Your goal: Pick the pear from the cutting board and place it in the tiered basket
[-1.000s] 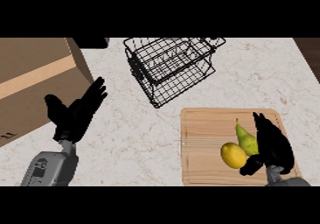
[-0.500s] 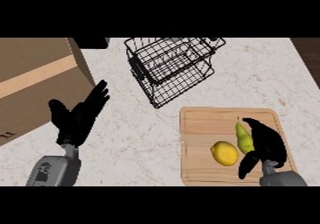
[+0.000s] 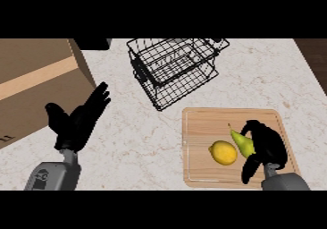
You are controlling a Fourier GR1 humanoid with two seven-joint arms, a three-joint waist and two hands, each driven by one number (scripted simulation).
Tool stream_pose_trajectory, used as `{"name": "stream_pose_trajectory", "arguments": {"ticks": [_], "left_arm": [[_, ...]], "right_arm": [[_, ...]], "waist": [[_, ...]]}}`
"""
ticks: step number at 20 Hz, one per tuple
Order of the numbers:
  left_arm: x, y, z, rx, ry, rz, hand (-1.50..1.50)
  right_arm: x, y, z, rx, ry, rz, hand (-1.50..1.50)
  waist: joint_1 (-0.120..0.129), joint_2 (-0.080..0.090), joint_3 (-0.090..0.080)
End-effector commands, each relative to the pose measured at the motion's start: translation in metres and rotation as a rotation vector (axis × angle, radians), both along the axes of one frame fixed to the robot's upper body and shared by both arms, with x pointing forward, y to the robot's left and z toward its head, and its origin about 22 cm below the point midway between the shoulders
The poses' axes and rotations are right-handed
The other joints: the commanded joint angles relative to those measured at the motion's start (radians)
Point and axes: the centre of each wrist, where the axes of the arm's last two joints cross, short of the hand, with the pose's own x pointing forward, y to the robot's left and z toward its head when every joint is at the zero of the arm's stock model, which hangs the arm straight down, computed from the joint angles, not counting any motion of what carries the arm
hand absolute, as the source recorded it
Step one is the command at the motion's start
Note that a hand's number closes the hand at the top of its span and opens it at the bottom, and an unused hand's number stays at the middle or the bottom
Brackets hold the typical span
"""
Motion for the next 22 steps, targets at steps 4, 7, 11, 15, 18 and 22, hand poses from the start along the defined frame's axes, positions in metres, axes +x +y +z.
{"name": "stream_pose_trajectory", "arguments": {"ticks": [4,7,11,15,18,22], "left_arm": [[-0.012,0.004,-0.013,0.01,0.005,-0.007,0.0],[0.003,-0.008,-0.01,-0.025,-0.003,-0.02,0.0],[0.015,-0.006,-0.002,-0.005,-0.011,-0.01,0.0],[0.016,0.009,0.009,-0.01,0.0,0.017,0.0],[-0.013,0.012,-0.005,0.0,0.024,-0.001,0.0],[-0.001,-0.007,-0.002,-0.009,-0.01,0.019,0.0]], "right_arm": [[-0.013,0.02,-0.008,0.101,-0.124,-0.008,1.5],[0.023,-0.03,0.016,0.072,-0.099,0.207,1.5],[0.05,-0.071,0.072,0.066,-0.08,0.439,1.5],[0.06,-0.081,0.102,0.252,-0.174,0.441,1.5],[0.058,-0.09,0.144,0.324,-0.23,0.421,1.5],[0.046,-0.095,0.191,0.401,-0.384,0.438,1.5]], "waist": [[0.003,0.015,0.025],[0.009,0.021,0.025],[0.007,0.022,0.025],[-0.002,0.015,0.025],[0.001,0.009,0.024],[-0.015,0.009,0.024]]}}
